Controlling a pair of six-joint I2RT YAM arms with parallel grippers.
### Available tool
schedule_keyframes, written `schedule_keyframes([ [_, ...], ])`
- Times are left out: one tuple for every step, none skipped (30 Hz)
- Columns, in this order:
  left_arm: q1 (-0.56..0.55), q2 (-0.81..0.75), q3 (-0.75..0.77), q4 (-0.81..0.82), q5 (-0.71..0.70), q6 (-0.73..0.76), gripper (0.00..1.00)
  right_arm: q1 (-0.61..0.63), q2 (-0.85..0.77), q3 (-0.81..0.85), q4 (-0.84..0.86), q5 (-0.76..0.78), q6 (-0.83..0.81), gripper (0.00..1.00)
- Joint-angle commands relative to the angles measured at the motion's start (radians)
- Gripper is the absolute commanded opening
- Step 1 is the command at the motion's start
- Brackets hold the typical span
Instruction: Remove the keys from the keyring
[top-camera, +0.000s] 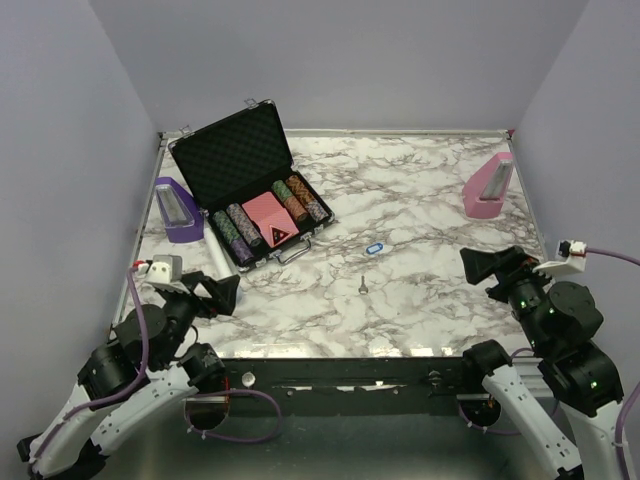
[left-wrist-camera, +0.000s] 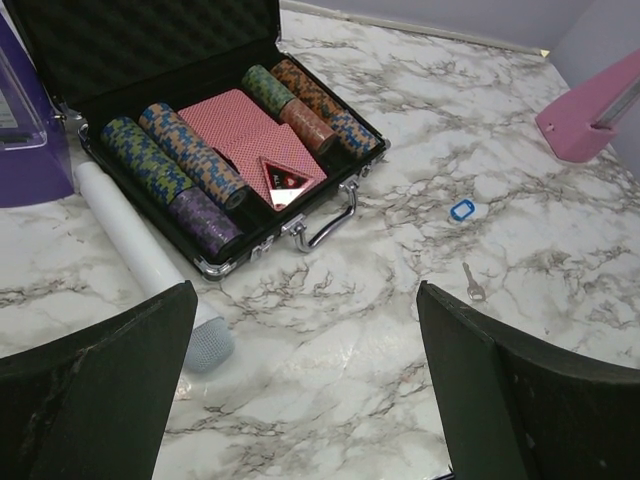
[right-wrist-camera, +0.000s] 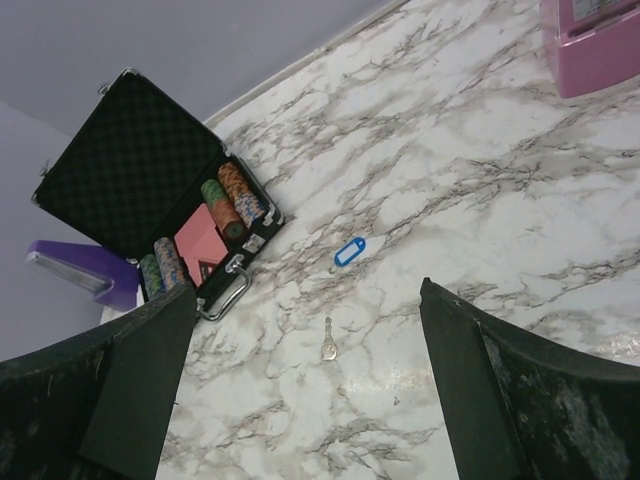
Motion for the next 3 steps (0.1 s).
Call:
schedule_keyframes([
  [0.002,0.011,-0.009,0.017,0.008,0.023,0.99,-0.004,0.015,0.014,-0.025,-0.001,-0.001,1.0],
  [0.002,0.012,-0.009,0.017,0.008,0.023,0.99,-0.004,0.018,0.016,-0.027,0.001,-0.002,1.0],
  [0.002,0.012,-0.009,0.017,0.008,0.023,0.99,-0.005,0.016,0.017,-0.025,-0.004,-0.005,1.0],
])
